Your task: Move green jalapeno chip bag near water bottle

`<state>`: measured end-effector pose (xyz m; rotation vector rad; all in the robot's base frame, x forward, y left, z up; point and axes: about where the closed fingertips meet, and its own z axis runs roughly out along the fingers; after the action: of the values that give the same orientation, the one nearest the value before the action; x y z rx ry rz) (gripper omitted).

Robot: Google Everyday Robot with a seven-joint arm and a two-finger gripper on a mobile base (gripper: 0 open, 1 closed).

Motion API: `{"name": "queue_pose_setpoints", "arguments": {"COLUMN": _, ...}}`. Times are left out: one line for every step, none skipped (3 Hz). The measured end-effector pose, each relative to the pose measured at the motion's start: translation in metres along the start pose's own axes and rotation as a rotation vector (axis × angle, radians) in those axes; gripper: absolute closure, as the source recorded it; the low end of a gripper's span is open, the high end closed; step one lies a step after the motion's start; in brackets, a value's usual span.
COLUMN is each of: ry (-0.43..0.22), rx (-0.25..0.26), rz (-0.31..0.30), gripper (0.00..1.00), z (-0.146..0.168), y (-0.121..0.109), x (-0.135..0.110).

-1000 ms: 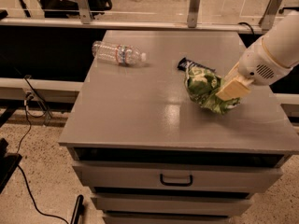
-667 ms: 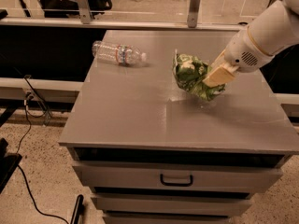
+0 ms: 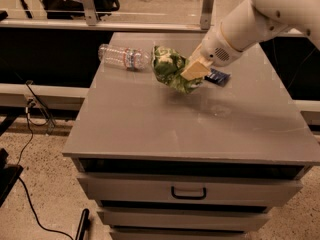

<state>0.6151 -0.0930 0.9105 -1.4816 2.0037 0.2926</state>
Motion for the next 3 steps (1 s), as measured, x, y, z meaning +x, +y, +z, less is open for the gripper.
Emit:
{"name": "queue_pose_setpoints", "arguments": {"ry": -0.006, "rx": 0.001, "rz": -0.023, "gripper": 0.84, "z": 0.033, "y": -0.002, "x": -0.008}}
{"name": "queue_pose_setpoints", "arguments": {"ry": -0.029, "rx": 0.004, "rz": -0.044, "gripper": 0.62, "z": 0.049, "y": -0.001, "x": -0.013}}
{"name": "queue_pose_setpoints", "arguments": {"ry": -0.053, "rx": 0.001, "rz": -0.058, "gripper": 0.38, "z": 0.058, "y": 0.002, "x": -0.019}}
